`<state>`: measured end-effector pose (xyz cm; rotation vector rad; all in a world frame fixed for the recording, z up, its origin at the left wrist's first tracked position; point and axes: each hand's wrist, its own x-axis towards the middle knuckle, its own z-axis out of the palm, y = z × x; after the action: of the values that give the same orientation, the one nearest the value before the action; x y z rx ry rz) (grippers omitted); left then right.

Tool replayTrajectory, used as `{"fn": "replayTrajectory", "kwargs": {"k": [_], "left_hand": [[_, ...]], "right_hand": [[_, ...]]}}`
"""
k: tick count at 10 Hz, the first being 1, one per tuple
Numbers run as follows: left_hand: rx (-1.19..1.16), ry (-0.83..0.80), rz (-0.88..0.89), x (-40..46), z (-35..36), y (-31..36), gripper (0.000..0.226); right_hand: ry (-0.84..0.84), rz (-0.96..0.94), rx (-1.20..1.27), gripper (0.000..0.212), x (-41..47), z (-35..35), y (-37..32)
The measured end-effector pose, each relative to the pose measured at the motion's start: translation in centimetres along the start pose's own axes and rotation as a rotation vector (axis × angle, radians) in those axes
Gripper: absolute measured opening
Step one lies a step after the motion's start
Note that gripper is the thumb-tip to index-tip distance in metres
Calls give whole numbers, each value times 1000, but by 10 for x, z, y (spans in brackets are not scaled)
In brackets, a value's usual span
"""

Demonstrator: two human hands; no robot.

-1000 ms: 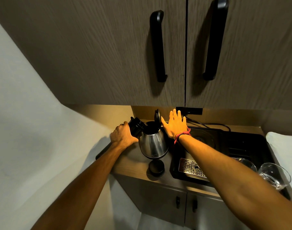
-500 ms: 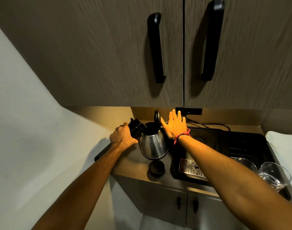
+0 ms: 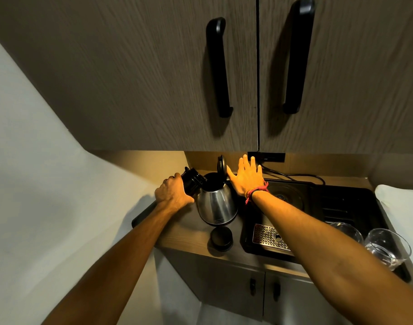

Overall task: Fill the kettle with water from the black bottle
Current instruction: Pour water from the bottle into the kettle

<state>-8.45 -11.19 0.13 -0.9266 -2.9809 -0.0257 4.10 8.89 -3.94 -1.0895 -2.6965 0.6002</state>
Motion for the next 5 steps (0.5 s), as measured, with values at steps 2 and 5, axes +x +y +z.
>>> {"fn": "replayTrajectory", "kwargs": {"k": [2,5], "left_hand": [[-9,0,-4,1,3,-1,80],[-97,41,11,4,9,1,84]], "right_hand": [[-4,4,5,91,0,-1,-1],[-5,-10,4,89,2,0,1]]}}
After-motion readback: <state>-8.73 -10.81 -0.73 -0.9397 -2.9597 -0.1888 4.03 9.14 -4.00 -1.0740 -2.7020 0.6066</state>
